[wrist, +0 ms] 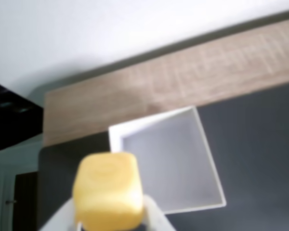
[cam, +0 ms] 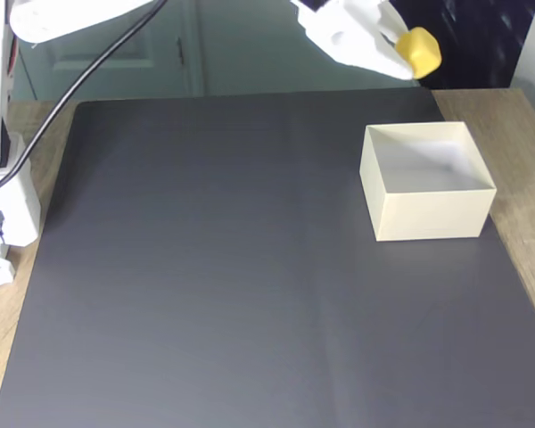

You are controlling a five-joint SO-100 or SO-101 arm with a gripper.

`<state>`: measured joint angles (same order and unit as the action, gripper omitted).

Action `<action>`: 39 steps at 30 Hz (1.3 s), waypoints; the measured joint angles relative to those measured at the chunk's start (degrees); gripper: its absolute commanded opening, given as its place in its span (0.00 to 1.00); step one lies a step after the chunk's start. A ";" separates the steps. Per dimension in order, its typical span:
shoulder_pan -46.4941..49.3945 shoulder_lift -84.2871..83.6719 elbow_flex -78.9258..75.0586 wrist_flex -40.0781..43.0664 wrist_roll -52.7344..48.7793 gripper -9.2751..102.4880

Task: Grasp a cube block and put it in the white box.

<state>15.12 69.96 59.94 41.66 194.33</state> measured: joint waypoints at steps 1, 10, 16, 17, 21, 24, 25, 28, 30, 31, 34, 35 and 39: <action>0.44 -0.62 0.00 0.00 0.09 0.10; 2.29 -8.26 -3.43 -2.02 0.70 0.10; 2.81 -16.00 -11.51 -1.93 0.88 0.10; 2.81 -16.70 -12.13 -1.93 0.88 0.11; 2.81 -18.19 -13.10 -1.93 0.88 0.11; 2.81 -18.72 -13.10 -1.93 0.88 0.11; 2.81 -18.81 -13.10 -1.93 0.88 0.11; 2.81 -18.81 -13.10 -2.02 0.88 0.21; 2.64 -19.16 -13.10 -2.72 0.88 0.30; 2.46 -19.34 -13.10 -2.90 0.88 0.32; 2.11 -19.42 -13.10 -3.08 0.53 0.35; 2.11 -19.42 -13.18 -3.08 0.35 0.36; 2.02 -19.51 -13.27 -3.08 0.18 0.35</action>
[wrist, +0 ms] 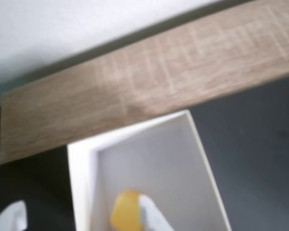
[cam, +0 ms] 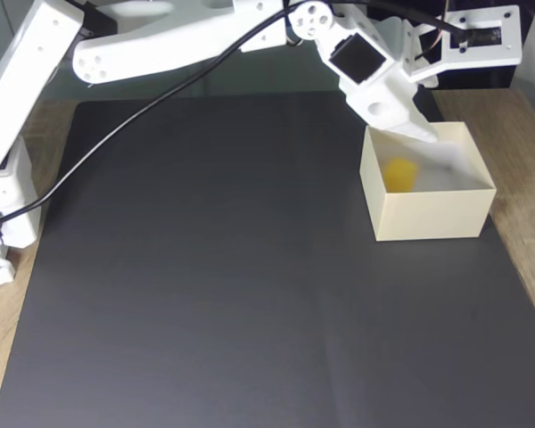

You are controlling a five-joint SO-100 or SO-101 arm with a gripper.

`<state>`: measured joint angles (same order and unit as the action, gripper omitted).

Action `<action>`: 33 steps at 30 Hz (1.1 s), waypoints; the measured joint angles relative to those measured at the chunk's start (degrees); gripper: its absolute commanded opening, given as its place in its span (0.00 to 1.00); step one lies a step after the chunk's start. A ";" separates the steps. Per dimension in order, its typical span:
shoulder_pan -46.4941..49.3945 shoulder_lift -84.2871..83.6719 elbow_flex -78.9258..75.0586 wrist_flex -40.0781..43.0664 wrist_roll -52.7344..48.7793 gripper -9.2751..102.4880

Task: Grasp a cube block and put it in the white box.

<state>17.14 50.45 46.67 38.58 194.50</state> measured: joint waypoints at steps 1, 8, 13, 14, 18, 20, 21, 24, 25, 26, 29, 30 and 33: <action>0.00 0.00 0.00 0.00 0.00 0.35; 0.00 0.00 0.00 3.34 0.44 0.12; 0.00 0.79 0.00 10.28 0.44 0.08; 0.00 1.49 0.00 11.43 0.62 0.08; -0.35 5.10 0.00 16.44 1.49 0.08; -0.53 8.35 2.02 17.23 1.58 0.08; -0.70 10.63 4.13 17.05 1.58 0.08; -1.14 19.25 13.71 15.21 1.58 0.08; -1.32 22.50 17.84 13.54 1.58 0.08; -1.32 26.19 22.50 11.69 1.58 0.08; -1.32 38.14 37.88 5.54 0.70 0.08; -1.32 42.10 43.15 3.52 0.53 0.08; -1.41 53.70 58.89 -1.67 0.00 0.08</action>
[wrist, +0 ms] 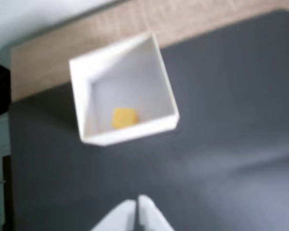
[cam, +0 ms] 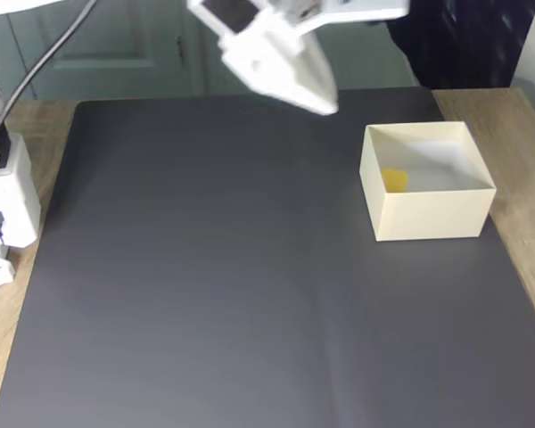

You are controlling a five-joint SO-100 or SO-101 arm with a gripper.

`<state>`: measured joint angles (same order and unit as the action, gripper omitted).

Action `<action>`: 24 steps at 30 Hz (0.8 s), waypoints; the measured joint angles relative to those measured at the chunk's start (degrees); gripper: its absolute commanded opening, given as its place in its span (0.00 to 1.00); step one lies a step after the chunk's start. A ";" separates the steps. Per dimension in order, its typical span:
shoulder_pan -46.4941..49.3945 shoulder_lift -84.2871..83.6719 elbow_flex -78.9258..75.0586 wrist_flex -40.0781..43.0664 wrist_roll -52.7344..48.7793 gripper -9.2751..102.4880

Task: Grasp a cube block and put it in the white box.

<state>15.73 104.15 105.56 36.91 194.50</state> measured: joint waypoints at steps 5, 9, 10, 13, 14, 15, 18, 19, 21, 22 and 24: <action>0.00 16.96 19.07 -5.19 -0.09 0.08; 0.00 27.07 29.53 -5.71 -0.62 0.08; 0.00 29.53 31.82 -5.71 -0.62 0.09; -0.18 36.47 38.76 -5.71 -1.23 0.08; -0.44 38.85 40.96 -5.71 -1.49 0.08; -0.70 41.31 43.24 -5.71 -1.67 0.08; -0.70 48.96 49.22 -5.01 -1.85 0.08; -0.70 51.33 50.98 -4.31 -1.93 0.08; -0.70 55.63 53.96 -2.64 -1.93 0.08; -0.70 57.39 55.11 -1.67 -1.93 0.08; -0.79 60.73 57.48 -0.18 -1.93 0.08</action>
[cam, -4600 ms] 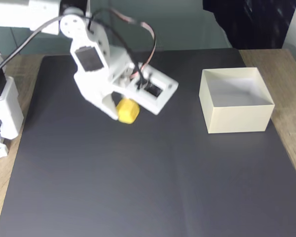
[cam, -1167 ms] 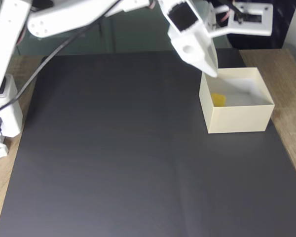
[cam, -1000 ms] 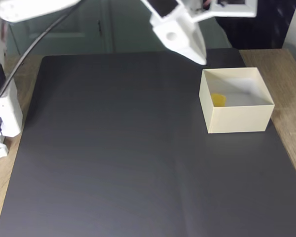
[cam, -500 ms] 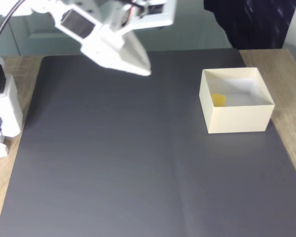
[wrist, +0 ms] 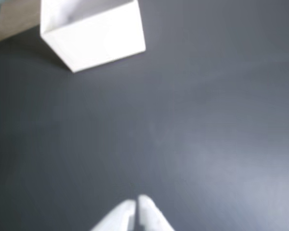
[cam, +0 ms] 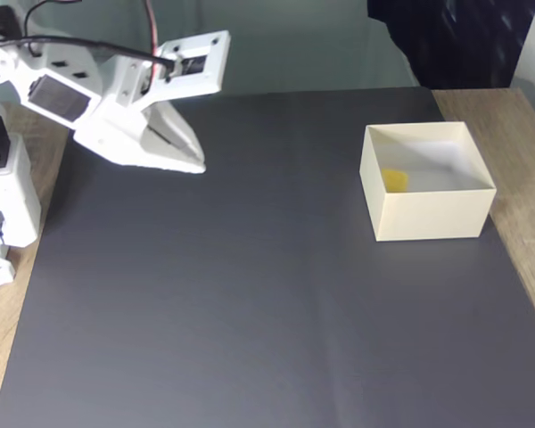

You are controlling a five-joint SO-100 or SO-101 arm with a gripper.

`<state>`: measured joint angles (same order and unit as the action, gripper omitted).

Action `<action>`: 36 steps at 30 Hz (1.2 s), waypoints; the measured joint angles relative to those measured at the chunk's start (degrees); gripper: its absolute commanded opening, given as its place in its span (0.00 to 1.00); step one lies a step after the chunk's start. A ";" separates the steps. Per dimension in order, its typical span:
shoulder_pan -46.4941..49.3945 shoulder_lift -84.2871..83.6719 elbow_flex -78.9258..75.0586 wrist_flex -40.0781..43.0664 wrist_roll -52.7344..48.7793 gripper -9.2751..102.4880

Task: Grasp a cube block and put it in the white box.

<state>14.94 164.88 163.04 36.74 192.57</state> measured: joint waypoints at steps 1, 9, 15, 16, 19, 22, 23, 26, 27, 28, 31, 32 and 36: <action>-0.26 1.58 1.14 0.79 0.00 0.08; -1.23 13.27 7.47 8.35 -0.44 0.08; -1.32 22.41 9.93 15.21 -1.05 0.08; -1.14 22.41 10.02 15.47 -1.05 0.08; -1.05 22.50 10.55 15.47 -1.05 0.08; -0.70 22.68 10.99 15.47 -1.41 0.08; -0.35 22.68 11.16 15.47 -1.41 0.08; 1.32 22.68 11.78 16.00 -1.41 0.08; 2.20 22.68 12.39 16.26 -1.32 0.08; 3.25 22.68 13.18 16.26 -1.32 0.08; 5.19 22.68 14.68 16.61 -1.67 0.09; 5.54 22.68 15.03 17.05 -2.11 0.09; 5.89 22.68 16.61 18.98 -6.42 0.08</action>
<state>20.83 187.56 179.65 55.72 186.15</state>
